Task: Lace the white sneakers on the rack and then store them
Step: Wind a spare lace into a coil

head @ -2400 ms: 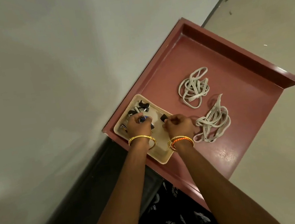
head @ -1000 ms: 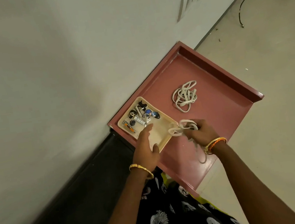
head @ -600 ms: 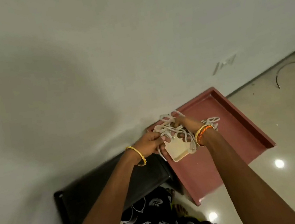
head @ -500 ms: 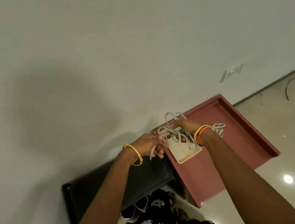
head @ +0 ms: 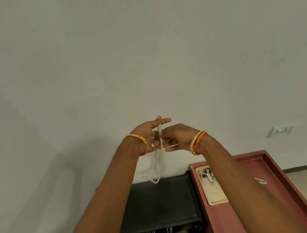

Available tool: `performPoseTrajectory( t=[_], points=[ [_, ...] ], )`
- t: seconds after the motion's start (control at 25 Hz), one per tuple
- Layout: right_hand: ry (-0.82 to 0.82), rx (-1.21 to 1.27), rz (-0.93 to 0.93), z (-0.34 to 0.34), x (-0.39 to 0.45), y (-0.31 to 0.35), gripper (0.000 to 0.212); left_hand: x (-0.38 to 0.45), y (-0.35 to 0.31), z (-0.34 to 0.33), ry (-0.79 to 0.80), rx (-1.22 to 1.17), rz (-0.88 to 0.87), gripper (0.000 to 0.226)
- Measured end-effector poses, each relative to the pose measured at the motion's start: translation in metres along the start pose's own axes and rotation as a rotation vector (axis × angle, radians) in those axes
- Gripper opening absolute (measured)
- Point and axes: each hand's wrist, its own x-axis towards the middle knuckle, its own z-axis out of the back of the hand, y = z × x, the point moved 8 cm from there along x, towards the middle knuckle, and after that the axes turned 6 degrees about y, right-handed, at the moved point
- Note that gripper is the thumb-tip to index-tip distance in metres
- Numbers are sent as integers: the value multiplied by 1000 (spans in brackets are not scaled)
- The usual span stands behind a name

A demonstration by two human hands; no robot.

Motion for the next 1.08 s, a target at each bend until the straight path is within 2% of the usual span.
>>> performPoseTrajectory(
  t=[0.08,0.16,0.32,0.4,0.52,0.6,0.72,0.84,0.96,1.08],
  points=[
    [28,103,62,-12,-7,25,13,-13,-18,3,1,27,-27,27],
    [32,180,115,-17,-13,47,15,-26,-32,13,-70,80,-62,26],
    [93,243,253,-33,-32,96,25,-51,-75,35,-268,239,-336,29],
    [107,293,295,-39,-37,117,24,-60,-96,33,-203,197,-458,30],
    [102,427,345,-39,-45,140,23,-67,-112,21,14,128,-527,40],
    [104,570,429,-36,-54,156,23,-71,-119,16,83,84,-588,37],
    [62,766,636,-28,-70,183,26,-78,-135,6,91,149,-660,27],
    [-137,876,794,-8,-75,201,20,-92,-158,-9,42,403,-688,29],
    [-408,685,945,12,-81,213,26,-107,-187,-17,-50,637,-709,28],
    [-605,191,977,11,-89,223,27,-122,-212,-16,-94,759,-756,25]
  ],
)
